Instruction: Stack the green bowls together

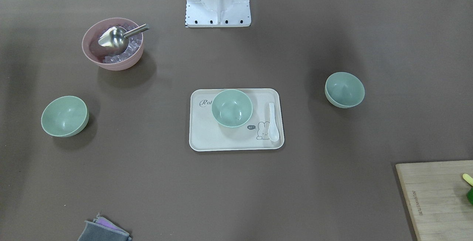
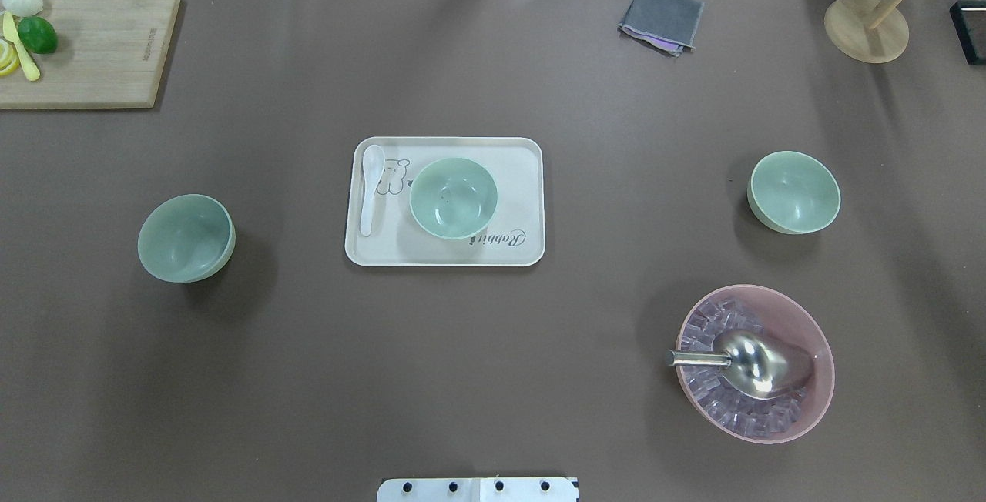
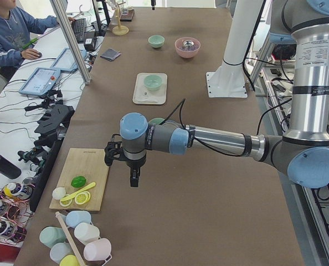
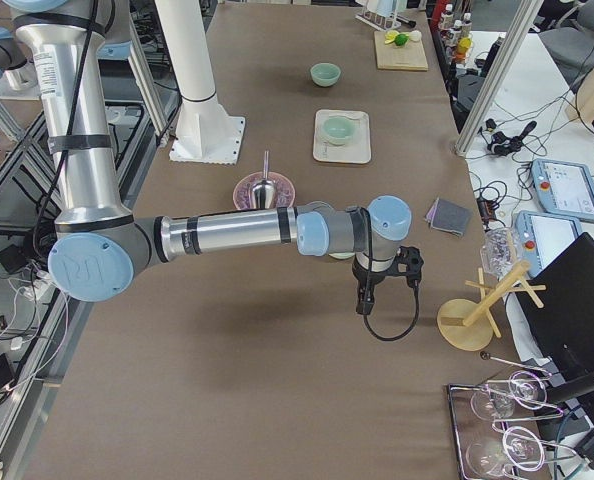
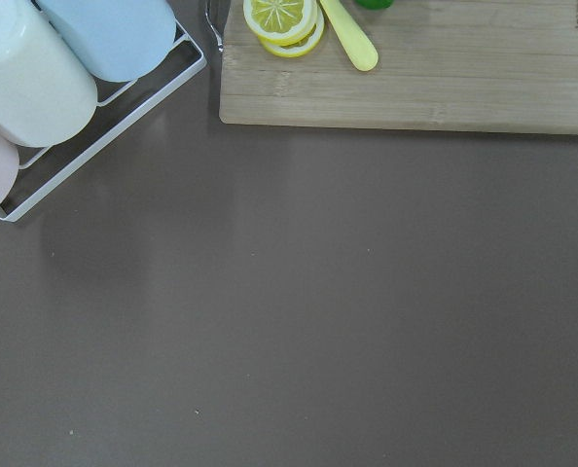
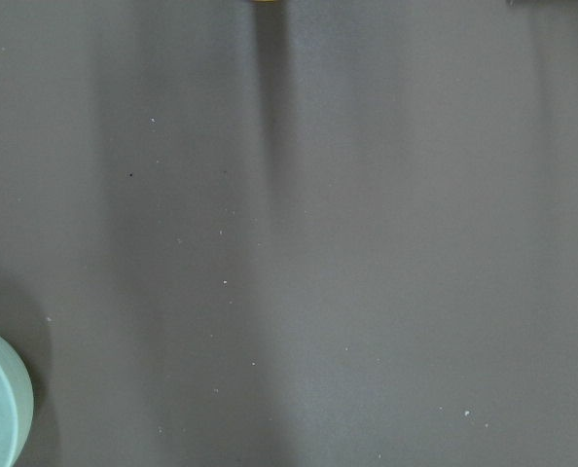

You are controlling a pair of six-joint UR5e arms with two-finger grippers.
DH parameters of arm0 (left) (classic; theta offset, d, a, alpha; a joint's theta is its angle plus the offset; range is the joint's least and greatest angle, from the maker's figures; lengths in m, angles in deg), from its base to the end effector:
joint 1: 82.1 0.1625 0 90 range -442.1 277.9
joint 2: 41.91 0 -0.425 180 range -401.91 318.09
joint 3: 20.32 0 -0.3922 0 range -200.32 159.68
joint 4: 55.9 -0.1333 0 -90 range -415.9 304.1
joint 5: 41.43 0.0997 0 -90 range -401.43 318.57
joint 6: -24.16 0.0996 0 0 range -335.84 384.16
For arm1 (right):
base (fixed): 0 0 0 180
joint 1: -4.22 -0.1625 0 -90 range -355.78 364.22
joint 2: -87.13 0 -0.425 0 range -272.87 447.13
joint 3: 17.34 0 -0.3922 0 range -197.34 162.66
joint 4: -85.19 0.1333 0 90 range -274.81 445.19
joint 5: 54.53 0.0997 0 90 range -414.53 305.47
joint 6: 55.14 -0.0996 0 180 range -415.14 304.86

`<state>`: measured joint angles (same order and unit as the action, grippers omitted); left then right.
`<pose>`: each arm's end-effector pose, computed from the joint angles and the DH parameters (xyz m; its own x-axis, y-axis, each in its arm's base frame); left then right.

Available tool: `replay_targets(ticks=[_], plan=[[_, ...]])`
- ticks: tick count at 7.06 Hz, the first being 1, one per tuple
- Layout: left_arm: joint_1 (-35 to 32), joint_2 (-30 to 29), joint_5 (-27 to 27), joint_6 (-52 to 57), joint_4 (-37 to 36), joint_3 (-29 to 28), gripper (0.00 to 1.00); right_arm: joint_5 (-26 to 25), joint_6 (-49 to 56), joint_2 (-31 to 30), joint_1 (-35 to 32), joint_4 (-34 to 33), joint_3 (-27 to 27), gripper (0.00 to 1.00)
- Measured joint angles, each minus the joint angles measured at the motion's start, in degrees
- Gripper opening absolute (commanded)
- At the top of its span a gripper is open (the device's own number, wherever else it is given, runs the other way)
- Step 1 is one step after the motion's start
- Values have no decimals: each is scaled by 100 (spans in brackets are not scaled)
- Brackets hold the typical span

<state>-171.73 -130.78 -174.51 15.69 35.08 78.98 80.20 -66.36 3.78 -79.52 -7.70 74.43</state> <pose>-0.0621 -0.4902 0.5876 0.7227 -0.0333 -0.6904 0.1012 0.9932 0.0580 0.0036 -0.5469 0.5880 0.7066 0.0504 0.7059 -0.0295 0.9987 -0.0418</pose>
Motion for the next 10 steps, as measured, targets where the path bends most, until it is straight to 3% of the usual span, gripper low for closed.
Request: replay_targets(ticks=[5,8,10], plan=[[1,8,16,3,79,79,98,-11,-9,18,1,100,36,100],[26,-10,-11,-19,155,120,98,-5,-29,-261,5,992,-102,100],[35,-13,-36,-51,267,135,98,25,-36,-325,10,1125,-118,100]])
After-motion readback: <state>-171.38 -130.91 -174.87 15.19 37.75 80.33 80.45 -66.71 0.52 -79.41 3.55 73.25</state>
